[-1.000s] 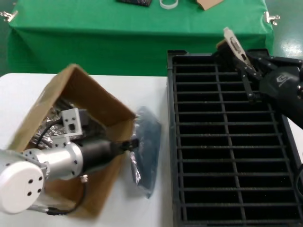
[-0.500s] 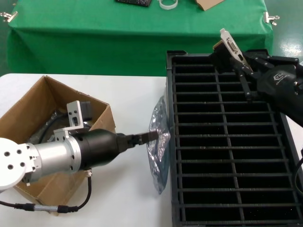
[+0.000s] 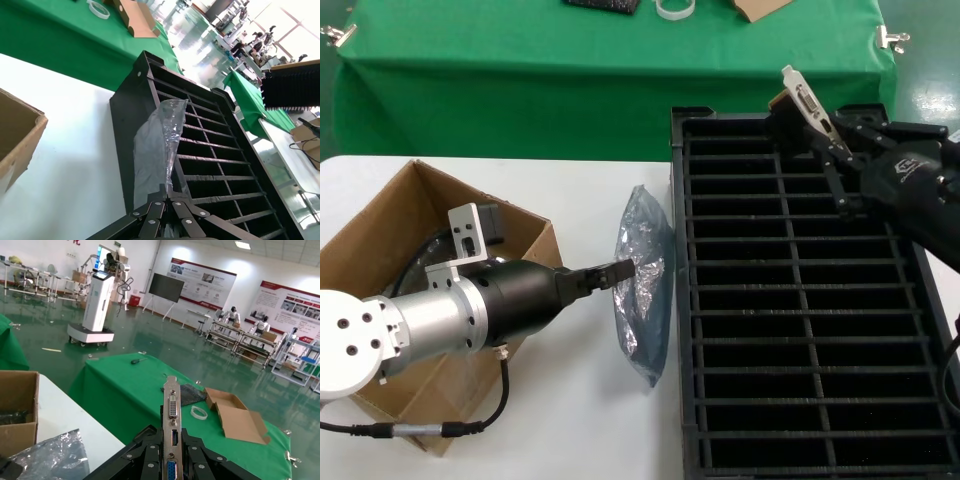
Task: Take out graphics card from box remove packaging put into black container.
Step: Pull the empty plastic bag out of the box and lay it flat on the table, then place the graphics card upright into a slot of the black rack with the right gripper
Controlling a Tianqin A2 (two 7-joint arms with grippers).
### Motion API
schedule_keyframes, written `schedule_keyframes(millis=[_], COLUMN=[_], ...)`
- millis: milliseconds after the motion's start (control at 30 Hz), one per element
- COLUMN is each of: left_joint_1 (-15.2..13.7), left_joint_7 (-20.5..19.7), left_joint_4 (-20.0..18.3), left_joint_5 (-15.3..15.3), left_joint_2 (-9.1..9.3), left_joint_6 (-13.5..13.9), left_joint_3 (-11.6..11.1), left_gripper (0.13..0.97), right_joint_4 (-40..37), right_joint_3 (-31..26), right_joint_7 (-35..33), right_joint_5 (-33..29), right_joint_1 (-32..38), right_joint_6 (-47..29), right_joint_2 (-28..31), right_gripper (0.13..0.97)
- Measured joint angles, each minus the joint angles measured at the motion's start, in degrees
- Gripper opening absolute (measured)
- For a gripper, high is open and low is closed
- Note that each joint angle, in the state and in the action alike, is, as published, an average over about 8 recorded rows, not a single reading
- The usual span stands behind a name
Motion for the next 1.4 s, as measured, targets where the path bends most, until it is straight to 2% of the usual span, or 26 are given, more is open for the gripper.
schedule_keyframes(millis=[333,567,700,733,867,967,1067,1200,1300,1400], left_joint_1=[1.7,3.0,4.1,4.3,5.0,4.3,2.6,-1.2,-4.5,-7.9], left_joint_7=[1.8,4.6,7.5,8.6,14.7,19.6,24.2,31.3,37.7,44.6], left_joint_4=[1.3,1.2,0.9,0.9,2.4,5.4,10.0,18.1,25.1,32.4], left_joint_5=[2.1,2.2,0.6,-0.2,-4.4,-7.5,-9.9,-12.2,-13.3,-13.6], left_joint_2=[2.3,3.12,3.29,3.3,3.32,3.33,3.37,3.46,3.43,3.21], left_joint_6=[1.0,1.3,0.7,0.3,-1.7,-3.1,-4.2,-6.2,-8.8,-12.1], left_joint_3=[-4.8,-7.8,-10.5,-11.5,-16.6,-20.4,-23.5,-27.4,-30.4,-33.8], left_gripper=[0.174,0.262,0.275,0.275,0.359,0.422,0.466,0.56,0.63,0.62], right_joint_4=[-0.1,-0.7,-1.3,-1.4,-2.3,-2.9,-3.4,-4.1,-4.5,-5.1], right_joint_3=[-1.6,-2.7,-3.1,-3.2,-3.5,-3.7,-3.7,-3.8,-3.7,-3.7], right_joint_7=[1.1,1.7,1.6,1.4,0.7,0.1,-0.7,-1.7,-2.4,-3.3], right_joint_5=[-1.2,-2.5,-2.6,-2.5,-1.9,-1.1,-0.2,1.1,2.1,3.4], right_joint_1=[1.8,3.2,3.7,3.8,4.1,4.1,3.9,3.5,3.2,2.8], right_joint_6=[-2.2,-3.3,-3.3,-3.3,-2.8,-2.1,-1.3,-0.3,0.6,1.4], right_joint_2=[-0.1,-0.7,-0.9,-0.9,-0.9,-0.8,-0.6,-0.3,0.0,0.4], right_gripper=[0.192,0.192,0.192,0.192,0.192,0.192,0.192,0.192,0.192,0.192])
